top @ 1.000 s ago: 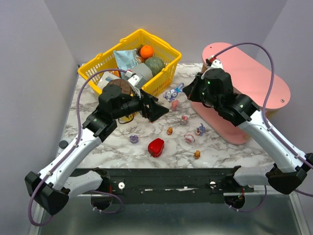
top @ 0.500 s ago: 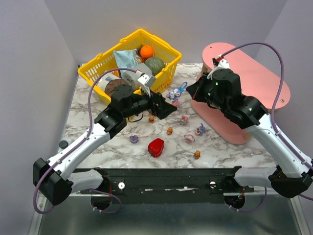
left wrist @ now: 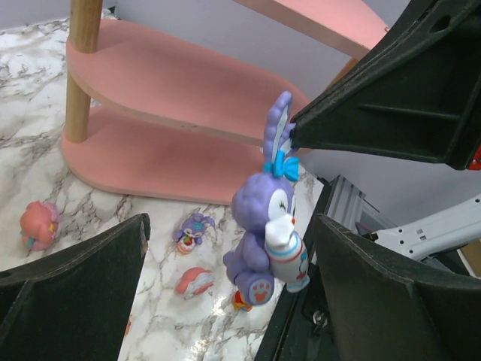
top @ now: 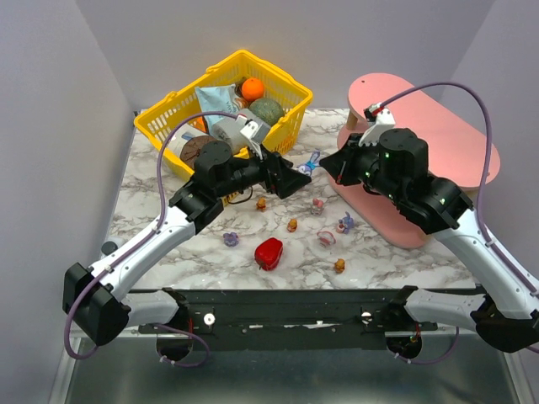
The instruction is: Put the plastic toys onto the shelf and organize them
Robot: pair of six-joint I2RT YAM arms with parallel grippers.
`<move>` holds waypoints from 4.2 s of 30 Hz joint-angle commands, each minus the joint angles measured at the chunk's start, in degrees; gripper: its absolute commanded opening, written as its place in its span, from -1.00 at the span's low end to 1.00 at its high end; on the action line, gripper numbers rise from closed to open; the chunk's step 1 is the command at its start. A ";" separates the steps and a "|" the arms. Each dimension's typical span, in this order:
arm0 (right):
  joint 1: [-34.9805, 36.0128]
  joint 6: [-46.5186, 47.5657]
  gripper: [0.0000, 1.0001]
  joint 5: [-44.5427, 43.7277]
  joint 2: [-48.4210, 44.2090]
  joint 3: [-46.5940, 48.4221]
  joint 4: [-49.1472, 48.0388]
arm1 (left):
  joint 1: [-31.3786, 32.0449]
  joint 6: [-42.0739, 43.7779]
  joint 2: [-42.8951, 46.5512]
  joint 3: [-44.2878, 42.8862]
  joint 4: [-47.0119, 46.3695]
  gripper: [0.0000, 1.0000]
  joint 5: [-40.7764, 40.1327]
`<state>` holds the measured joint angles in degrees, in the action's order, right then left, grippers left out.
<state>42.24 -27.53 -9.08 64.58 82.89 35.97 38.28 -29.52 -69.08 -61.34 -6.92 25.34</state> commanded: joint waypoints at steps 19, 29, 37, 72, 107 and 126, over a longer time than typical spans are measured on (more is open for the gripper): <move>-0.23 13.37 0.13 8.73 -1.47 1.74 2.35 | 0.21 2.09 -2.29 -1.41 -2.40 -1.00 9.81; -0.31 14.43 -0.29 11.72 0.81 2.45 3.85 | 0.21 2.80 -2.38 -1.15 -2.05 -1.00 8.94; -0.31 14.96 -0.37 12.16 2.48 2.89 5.26 | 0.13 2.97 -2.55 -1.06 -2.05 -1.00 8.41; -0.84 24.53 -0.99 -6.73 3.98 -4.22 -1.59 | -0.14 11.05 -0.19 -3.70 12.27 0.98 -9.85; -11.12 42.82 -0.99 -26.60 23.05 -34.11 -52.05 | -2.51 9.92 8.52 5.44 15.27 0.98 -14.80; -11.65 39.13 -0.99 -33.46 27.97 -36.92 -54.59 | -2.69 10.01 7.20 5.44 15.44 0.98 -14.53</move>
<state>31.35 13.65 -39.03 90.94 47.35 -16.03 36.05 -19.57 -61.73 -56.12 9.15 9.69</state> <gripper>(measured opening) 0.024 0.988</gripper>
